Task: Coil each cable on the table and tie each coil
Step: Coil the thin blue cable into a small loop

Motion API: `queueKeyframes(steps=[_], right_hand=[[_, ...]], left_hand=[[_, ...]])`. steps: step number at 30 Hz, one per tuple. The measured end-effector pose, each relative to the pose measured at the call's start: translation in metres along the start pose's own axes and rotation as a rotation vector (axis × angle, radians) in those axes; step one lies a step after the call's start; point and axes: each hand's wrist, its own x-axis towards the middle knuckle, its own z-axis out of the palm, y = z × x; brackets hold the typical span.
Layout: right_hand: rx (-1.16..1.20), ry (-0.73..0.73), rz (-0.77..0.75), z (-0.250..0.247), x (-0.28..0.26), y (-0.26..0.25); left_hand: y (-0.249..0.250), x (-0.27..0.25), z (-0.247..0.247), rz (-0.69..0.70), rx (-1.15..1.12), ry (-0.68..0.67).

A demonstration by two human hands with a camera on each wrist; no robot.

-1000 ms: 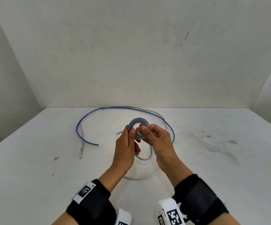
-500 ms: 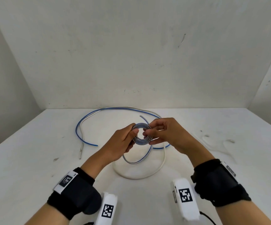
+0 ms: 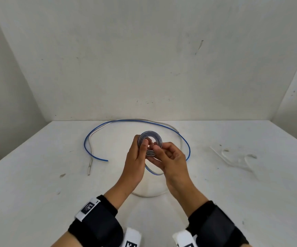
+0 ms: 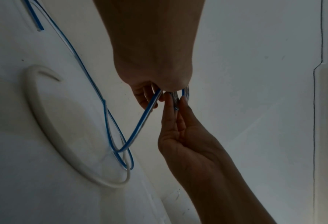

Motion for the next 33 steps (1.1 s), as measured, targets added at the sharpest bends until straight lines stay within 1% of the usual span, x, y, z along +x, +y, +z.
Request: queueKeyframes(steps=[2, 5, 7, 11, 13, 15, 16, 17, 18, 20, 21, 22, 23, 25, 27, 30, 33], right_hand=[[-0.042, -0.002, 0.002, 0.0, -0.001, 0.004], [-0.181, -0.04, -0.016, 0.0, 0.002, 0.001], [-0.308, -0.058, -0.061, 0.001, 0.003, -0.001], [-0.532, -0.037, -0.173, 0.01, -0.006, 0.006], [-0.64, -0.02, -0.225, 0.009, -0.009, 0.012], [-0.822, 0.015, -0.281, -0.001, -0.008, 0.013], [-0.899, 0.026, -0.277, -0.007, -0.006, 0.012], [-0.924, 0.017, -0.225, -0.012, -0.006, 0.008], [-0.924, -0.019, -0.119, -0.016, -0.007, 0.003], [-0.862, -0.141, 0.213, -0.017, -0.012, -0.002], [-0.787, -0.19, 0.364, -0.014, -0.016, -0.004], [-0.679, -0.205, 0.459, -0.013, -0.018, -0.003], [-0.546, -0.18, 0.497, -0.011, -0.018, -0.001], [-0.321, -0.073, 0.448, -0.01, -0.013, 0.002], [-0.213, -0.005, 0.351, -0.012, -0.006, -0.001], [-0.226, -0.03, 0.225, -0.014, 0.004, -0.01], [-0.327, -0.061, 0.141, -0.011, 0.007, -0.018]], left_hand=[[-0.002, 0.0, -0.001, -0.019, -0.006, 0.027], [-0.007, -0.002, -0.001, -0.099, -0.03, 0.078], [-0.008, -0.002, 0.001, -0.155, -0.078, 0.094], [-0.001, -0.001, 0.008, -0.246, -0.122, 0.124], [0.001, 0.001, 0.012, -0.249, -0.105, 0.169], [0.0, 0.004, 0.01, -0.21, -0.084, 0.24], [-0.001, 0.007, 0.006, -0.203, -0.086, 0.268], [-0.002, 0.009, 0.003, -0.207, -0.089, 0.286], [-0.002, 0.011, -0.001, -0.216, -0.093, 0.299], [-0.001, 0.012, -0.006, -0.232, -0.104, 0.314], [-0.001, 0.012, -0.007, -0.236, -0.12, 0.313], [0.0, 0.011, -0.007, -0.234, -0.141, 0.304], [0.001, 0.01, -0.005, -0.231, -0.154, 0.292], [0.002, 0.007, -0.002, -0.239, -0.146, 0.257], [0.002, 0.002, -0.002, -0.278, -0.127, 0.204], [0.0, -0.004, -0.003, -0.332, -0.118, 0.095], [0.002, -0.005, -0.005, -0.323, -0.099, 0.037]])
